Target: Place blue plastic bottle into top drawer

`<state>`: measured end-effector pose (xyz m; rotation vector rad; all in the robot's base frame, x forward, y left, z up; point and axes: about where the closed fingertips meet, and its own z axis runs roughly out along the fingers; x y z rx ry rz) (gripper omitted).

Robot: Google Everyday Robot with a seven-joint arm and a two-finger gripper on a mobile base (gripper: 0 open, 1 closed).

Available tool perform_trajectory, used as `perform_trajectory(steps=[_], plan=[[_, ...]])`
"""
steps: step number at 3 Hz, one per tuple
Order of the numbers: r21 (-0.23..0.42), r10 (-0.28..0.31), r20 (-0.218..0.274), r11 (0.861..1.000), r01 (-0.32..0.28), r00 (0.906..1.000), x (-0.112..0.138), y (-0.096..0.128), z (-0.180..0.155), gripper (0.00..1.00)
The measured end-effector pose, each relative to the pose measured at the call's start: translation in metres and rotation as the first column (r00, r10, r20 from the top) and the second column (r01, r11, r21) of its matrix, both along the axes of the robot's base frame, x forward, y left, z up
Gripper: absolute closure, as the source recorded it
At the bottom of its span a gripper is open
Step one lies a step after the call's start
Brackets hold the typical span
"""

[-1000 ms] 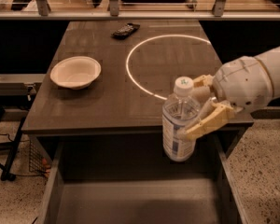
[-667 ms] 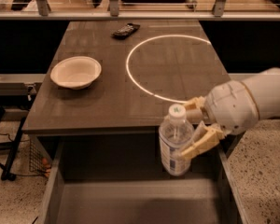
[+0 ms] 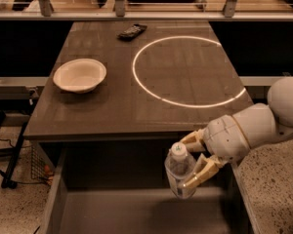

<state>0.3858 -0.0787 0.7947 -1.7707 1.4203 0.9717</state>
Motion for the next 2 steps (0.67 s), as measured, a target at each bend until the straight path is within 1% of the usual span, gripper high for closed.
perform_trajectory(steps=[1,2], plan=[[-0.023,-0.041,-0.010,0.999,0.041,0.9991,0.008,-0.011,-0.039,1.00],[-0.020,-0.115,-0.013,0.993,0.115,0.9932,0.020,-0.021,-0.066,1.00]])
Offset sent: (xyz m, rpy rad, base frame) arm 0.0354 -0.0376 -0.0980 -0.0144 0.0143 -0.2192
